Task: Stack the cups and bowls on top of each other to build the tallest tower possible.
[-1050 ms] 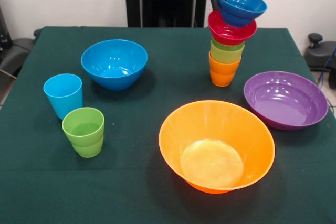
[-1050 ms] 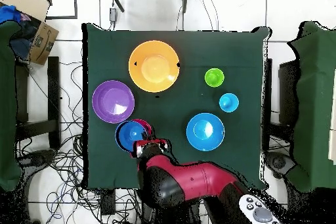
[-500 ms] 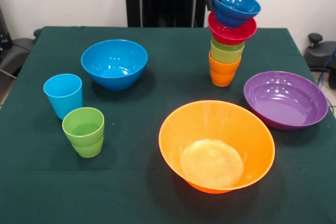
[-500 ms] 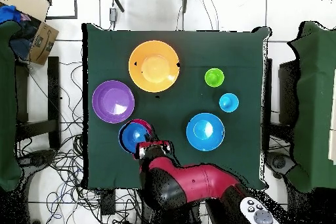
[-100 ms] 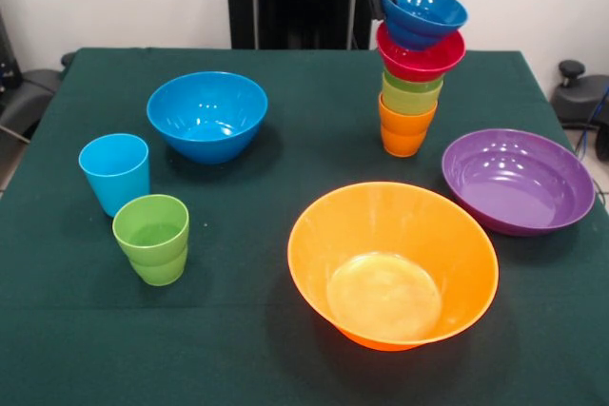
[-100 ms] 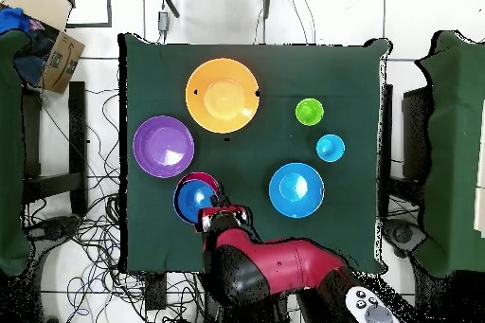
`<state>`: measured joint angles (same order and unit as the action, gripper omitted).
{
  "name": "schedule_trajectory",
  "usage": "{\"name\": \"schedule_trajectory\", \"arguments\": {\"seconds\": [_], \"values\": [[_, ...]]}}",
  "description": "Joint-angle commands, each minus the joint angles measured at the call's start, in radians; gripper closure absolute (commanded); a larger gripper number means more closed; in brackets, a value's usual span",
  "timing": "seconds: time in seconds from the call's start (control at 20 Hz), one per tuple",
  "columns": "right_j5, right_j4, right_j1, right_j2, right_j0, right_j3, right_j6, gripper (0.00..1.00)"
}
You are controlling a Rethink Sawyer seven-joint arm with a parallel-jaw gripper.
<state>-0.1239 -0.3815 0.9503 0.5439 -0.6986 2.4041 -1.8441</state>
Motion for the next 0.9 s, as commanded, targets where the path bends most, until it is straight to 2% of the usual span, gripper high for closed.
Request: {"name": "schedule_trajectory", "arguments": {"seconds": [0.05,0.9], "values": [[-0.006,-0.066,-0.055,-0.042,0.049,0.014,-0.095,1.00],[-0.063,-0.089,-0.083,-0.053,0.060,-0.012,-0.105,1.00]]}}
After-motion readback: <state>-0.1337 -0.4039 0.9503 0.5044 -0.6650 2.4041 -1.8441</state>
